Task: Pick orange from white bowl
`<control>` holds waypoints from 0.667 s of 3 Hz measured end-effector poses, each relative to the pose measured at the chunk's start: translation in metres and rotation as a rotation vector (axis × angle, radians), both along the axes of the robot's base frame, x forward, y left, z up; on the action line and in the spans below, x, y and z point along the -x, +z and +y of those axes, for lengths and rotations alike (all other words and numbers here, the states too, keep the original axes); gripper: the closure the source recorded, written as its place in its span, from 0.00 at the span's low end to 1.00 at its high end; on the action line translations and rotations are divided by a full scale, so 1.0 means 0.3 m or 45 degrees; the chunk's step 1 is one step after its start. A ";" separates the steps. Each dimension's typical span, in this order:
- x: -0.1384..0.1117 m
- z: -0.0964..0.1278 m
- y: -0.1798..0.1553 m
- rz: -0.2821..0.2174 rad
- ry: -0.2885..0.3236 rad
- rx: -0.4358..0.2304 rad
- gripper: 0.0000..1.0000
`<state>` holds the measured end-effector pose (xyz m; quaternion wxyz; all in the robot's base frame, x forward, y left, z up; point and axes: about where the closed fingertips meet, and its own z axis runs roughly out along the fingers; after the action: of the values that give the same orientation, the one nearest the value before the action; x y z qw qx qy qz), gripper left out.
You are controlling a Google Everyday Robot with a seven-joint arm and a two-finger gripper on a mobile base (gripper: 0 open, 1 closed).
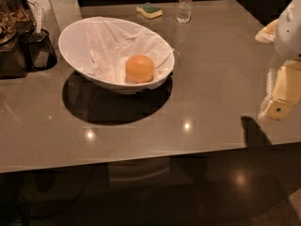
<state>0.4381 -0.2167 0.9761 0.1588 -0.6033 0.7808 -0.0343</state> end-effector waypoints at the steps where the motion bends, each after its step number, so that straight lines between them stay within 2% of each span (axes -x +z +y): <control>1: -0.001 0.001 0.000 0.000 0.001 0.000 0.00; 2: -0.032 0.022 0.013 -0.019 0.033 -0.008 0.00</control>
Offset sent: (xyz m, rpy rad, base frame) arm 0.0197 0.0127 0.0032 0.0124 -0.0087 0.0564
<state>0.4476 -0.2101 0.9800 0.1669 -0.6125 0.7719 -0.0342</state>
